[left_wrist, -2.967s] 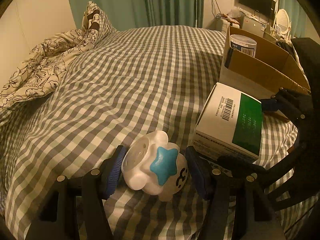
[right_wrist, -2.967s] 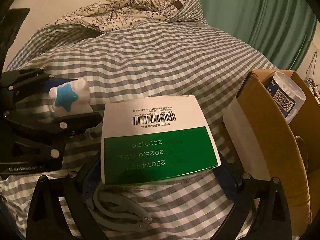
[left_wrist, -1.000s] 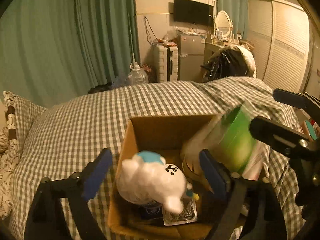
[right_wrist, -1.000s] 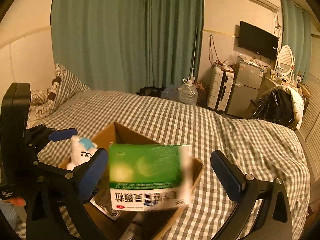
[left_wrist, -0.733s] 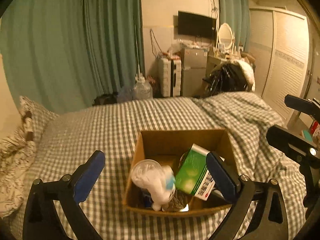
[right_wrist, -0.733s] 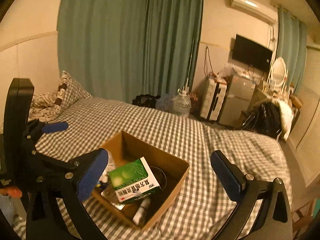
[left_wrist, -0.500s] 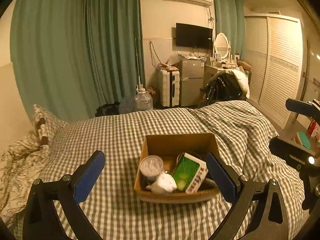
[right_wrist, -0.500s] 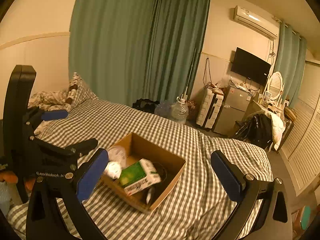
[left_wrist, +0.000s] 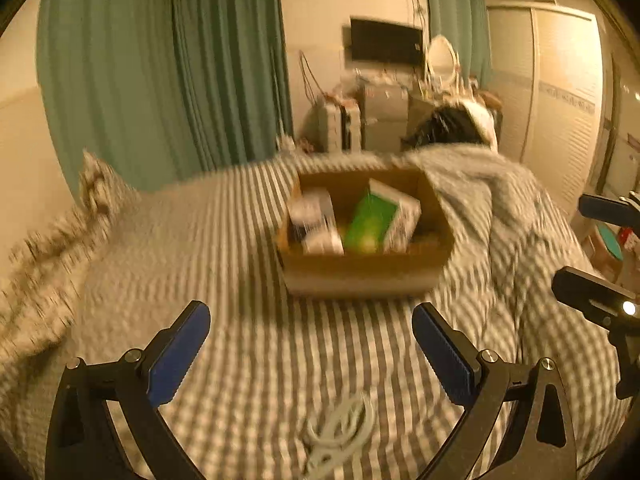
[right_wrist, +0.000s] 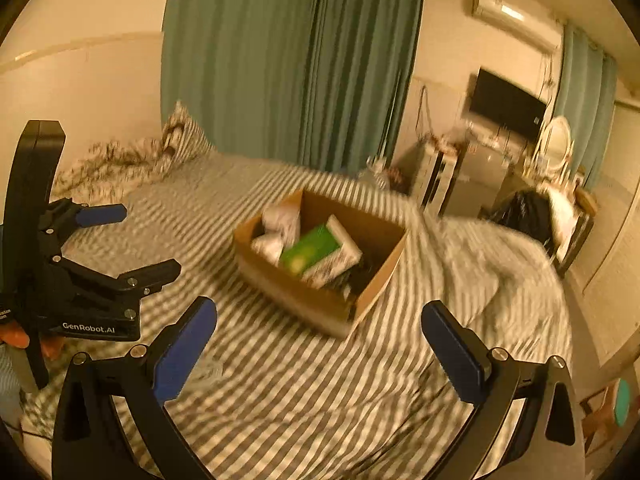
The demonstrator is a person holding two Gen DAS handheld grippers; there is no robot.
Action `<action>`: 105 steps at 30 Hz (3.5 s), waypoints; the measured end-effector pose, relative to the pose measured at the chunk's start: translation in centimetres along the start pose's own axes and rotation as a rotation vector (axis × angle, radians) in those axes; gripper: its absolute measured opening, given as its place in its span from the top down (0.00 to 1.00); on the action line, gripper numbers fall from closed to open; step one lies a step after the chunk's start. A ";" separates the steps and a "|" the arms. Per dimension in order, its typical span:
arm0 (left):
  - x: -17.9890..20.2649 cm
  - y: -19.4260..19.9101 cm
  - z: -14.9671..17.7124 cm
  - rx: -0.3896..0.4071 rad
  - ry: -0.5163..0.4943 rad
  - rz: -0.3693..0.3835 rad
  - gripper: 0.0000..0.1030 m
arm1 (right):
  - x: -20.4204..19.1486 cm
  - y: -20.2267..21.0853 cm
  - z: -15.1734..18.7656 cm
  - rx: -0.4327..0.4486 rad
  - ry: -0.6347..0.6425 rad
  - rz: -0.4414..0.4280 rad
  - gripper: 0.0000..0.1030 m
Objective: Organize objects
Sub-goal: 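Grasp the grey plastic hanger clip with the left gripper, then lower the hanger clip into the box and open the left gripper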
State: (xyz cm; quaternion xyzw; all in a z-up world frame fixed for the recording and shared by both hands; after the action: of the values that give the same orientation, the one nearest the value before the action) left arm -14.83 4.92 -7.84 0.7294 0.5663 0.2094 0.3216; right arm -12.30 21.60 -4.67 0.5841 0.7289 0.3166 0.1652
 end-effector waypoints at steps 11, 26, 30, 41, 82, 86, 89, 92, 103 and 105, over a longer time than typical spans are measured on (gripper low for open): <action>1.8 -8.8 11.3 -0.252 -0.020 0.022 0.00 | -2.5 -9.4 9.0 -0.237 0.016 -0.055 0.00; 4.5 -11.6 15.7 -0.404 -0.066 0.120 0.43 | -2.1 -12.3 11.5 -0.292 -0.027 -0.063 0.00; 4.8 -10.0 15.5 -0.388 -0.083 0.101 0.66 | -2.0 -11.7 11.4 -0.277 -0.041 -0.065 0.00; 4.4 -6.6 14.1 -0.378 0.017 0.127 0.87 | -1.5 -7.5 10.5 -0.225 -0.054 -0.069 0.00; 4.0 -20.8 -16.5 -0.180 -0.024 0.140 0.87 | 12.2 -16.5 -10.5 -0.029 -0.077 0.038 0.00; 3.9 -21.6 -15.7 -0.180 -0.030 0.131 0.85 | 12.9 -17.5 -9.4 -0.032 -0.137 0.019 0.00; 3.8 -20.9 -15.6 -0.169 -0.024 0.127 0.65 | 13.5 -17.5 -8.7 -0.046 -0.185 0.010 0.00; 3.3 -18.9 -16.0 -0.138 0.020 0.118 0.29 | 13.7 -16.0 -8.3 -0.046 -0.198 0.028 0.00; 2.5 -2.9 -17.7 0.128 0.034 0.035 0.01 | 12.3 -2.4 -11.2 0.118 -0.202 0.099 0.00; 2.5 -0.5 -17.5 0.178 0.035 0.020 0.00 | 12.1 0.5 -11.3 0.156 -0.197 0.123 0.00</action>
State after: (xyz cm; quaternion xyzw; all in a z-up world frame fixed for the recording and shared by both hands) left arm -26.24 11.48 4.03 0.7570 0.5808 0.1742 0.2436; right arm -22.04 30.23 5.60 0.6671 0.6943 0.2095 0.1705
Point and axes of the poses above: each gripper's, at about its wrist camera, not at the fingertips, and y roughly against the way its jaws point, x to its right, z to its underside, the point moved 8 cm from there along -y, roughly the way its jaws point, and after that the axes turned 5 degrees about -x, right-handed, at the moved point
